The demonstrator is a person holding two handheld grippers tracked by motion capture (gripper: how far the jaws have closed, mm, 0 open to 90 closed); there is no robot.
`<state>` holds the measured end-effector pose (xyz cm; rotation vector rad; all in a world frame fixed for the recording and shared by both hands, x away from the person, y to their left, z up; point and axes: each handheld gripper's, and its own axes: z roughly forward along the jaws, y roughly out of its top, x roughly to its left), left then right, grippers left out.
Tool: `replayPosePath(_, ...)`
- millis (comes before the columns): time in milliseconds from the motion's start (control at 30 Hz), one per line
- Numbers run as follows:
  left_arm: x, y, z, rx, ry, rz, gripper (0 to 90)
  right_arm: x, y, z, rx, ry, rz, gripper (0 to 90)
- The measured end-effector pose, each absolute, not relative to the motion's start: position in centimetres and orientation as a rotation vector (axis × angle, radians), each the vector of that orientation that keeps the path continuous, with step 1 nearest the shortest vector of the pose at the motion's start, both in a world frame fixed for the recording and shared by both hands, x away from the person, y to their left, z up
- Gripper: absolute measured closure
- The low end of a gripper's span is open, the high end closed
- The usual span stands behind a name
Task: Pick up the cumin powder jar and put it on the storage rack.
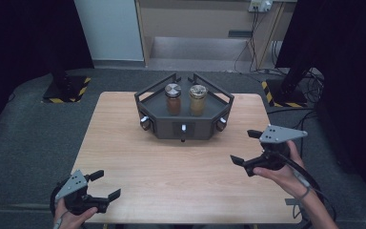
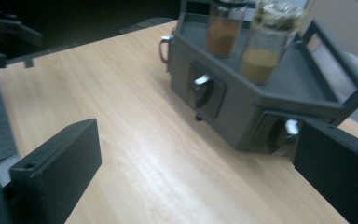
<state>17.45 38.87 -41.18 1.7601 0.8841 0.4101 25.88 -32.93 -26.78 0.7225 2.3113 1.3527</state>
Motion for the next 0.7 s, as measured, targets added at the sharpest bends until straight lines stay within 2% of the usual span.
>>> replayPosePath(700, 17.3, 38.9, -41.2, 1.754, 0.882, 0.420, 1.6, 20.4, -35.6, -35.8, 0.909, 2.242, 1.367, 2.0)
